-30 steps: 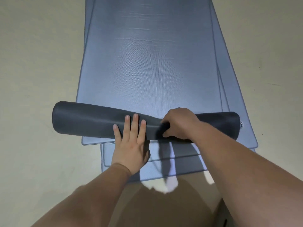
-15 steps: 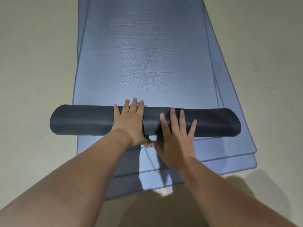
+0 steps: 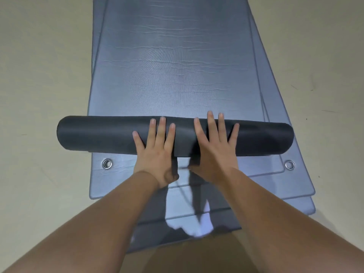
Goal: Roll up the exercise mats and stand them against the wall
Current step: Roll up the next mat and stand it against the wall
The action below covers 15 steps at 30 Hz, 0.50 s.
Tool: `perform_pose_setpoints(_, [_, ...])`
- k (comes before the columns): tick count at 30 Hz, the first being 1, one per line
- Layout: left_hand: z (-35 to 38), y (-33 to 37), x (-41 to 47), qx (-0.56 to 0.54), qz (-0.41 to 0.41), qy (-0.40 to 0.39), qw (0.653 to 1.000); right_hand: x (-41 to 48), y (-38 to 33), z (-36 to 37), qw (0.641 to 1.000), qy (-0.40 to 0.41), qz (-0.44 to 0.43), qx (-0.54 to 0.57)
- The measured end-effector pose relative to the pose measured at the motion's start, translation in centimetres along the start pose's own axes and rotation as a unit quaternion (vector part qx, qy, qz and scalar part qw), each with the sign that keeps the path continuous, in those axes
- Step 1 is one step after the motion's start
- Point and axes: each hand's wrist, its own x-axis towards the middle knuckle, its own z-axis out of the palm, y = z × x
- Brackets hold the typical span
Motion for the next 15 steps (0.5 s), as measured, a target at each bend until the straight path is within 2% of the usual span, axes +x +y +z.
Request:
perform_pose_setpoints(5, [-1.8, -0.8, 3.9, 0.023, -0.002, -0.014, 1.0, 0.4, 0.5, 1.7, 0.999, -0.015, 0.0, -0.032])
perform_pose_setpoints(15, [-4.6, -1.9, 7.8, 0.022, 0.017, -0.039, 0.999, 4.8, 1.2, -1.4, 0.999, -0.036, 0.01, -0.036])
